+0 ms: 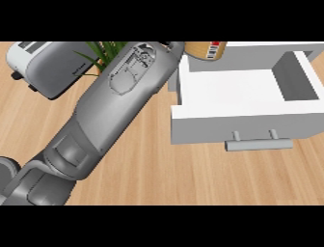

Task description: Pick up the can, place it into the drawer and close the drawer

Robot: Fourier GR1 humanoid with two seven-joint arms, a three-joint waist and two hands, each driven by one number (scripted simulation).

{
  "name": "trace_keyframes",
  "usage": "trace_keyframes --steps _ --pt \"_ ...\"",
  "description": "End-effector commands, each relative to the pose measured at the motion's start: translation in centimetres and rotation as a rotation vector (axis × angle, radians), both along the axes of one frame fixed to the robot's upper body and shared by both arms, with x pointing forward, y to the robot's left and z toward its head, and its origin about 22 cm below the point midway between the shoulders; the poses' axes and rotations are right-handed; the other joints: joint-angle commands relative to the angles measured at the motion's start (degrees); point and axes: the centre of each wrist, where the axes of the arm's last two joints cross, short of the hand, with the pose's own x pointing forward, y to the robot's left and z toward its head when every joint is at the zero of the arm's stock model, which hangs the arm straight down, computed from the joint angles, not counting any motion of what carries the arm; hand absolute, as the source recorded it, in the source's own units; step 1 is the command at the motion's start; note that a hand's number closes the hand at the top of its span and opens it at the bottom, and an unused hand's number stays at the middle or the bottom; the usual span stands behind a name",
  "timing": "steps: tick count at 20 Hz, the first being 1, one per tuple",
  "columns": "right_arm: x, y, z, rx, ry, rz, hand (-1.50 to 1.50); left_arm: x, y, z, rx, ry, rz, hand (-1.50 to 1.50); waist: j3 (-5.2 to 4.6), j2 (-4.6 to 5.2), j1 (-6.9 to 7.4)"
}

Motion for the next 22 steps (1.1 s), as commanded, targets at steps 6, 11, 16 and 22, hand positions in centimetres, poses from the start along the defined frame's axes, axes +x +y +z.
trace_keyframes --steps 6,11,16,22 --pt "0.8 -1.1 0.3 -0.003 -0.005 0.001 -1.50 0.6 -1.7 -1.3 0.048 0.013 0.027 1.50 0.03 0.12 -0.86" --pt "0.8 0.7 -0.2 -0.009 0.022 0.041 -1.50 1.0 -2.3 -1.0 0.067 0.044 0.027 1.50 0.07 0.53 -2.44" --pt "1.5 0.8 0.1 0.012 -0.010 0.039 -1.50 1.1 -2.5 -1.7 0.107 0.017 0.049 1.50 0.09 0.60 -2.77" --pt "2.0 1.5 0.1 0.010 -0.016 0.031 -1.50 1.6 -2.0 -3.2 0.140 -0.016 0.097 1.50 0.08 0.82 -3.07"
